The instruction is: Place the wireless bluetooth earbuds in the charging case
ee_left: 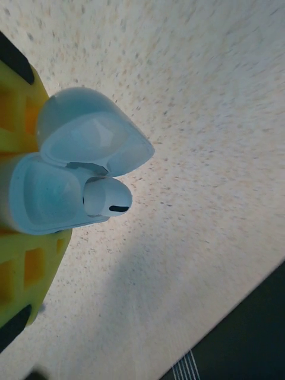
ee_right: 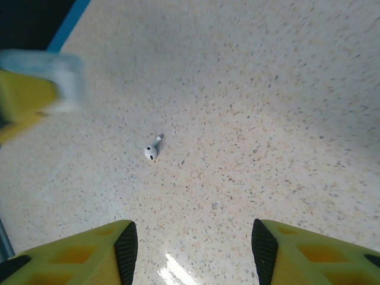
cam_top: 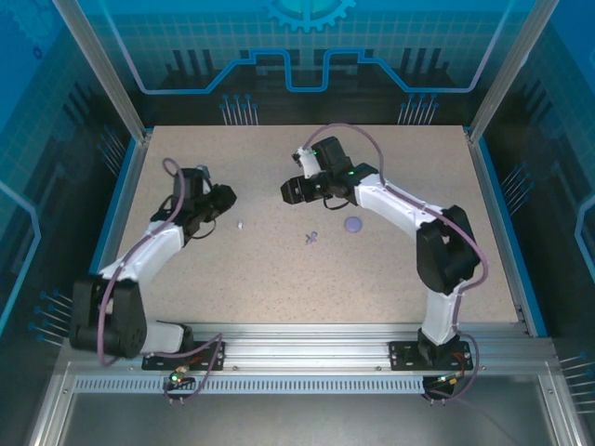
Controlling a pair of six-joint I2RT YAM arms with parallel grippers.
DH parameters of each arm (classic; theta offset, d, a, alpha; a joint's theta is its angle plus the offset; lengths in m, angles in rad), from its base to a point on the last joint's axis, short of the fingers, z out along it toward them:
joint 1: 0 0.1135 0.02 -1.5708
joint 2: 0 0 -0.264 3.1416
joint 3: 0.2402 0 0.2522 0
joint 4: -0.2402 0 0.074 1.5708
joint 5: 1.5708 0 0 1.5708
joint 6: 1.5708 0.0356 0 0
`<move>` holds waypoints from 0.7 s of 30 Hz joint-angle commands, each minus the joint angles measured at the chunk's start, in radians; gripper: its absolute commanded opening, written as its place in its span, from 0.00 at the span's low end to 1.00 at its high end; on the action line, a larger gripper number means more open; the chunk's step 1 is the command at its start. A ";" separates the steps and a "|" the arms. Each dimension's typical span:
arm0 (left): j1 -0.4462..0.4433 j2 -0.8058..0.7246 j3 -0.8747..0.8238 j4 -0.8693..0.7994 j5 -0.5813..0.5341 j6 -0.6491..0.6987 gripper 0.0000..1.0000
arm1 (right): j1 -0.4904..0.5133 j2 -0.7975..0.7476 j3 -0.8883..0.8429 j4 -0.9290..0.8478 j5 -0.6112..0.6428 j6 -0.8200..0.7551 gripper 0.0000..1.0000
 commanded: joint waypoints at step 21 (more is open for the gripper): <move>0.055 -0.433 0.123 -0.446 0.321 0.305 0.10 | 0.182 0.797 1.006 -0.393 -0.253 -0.072 0.22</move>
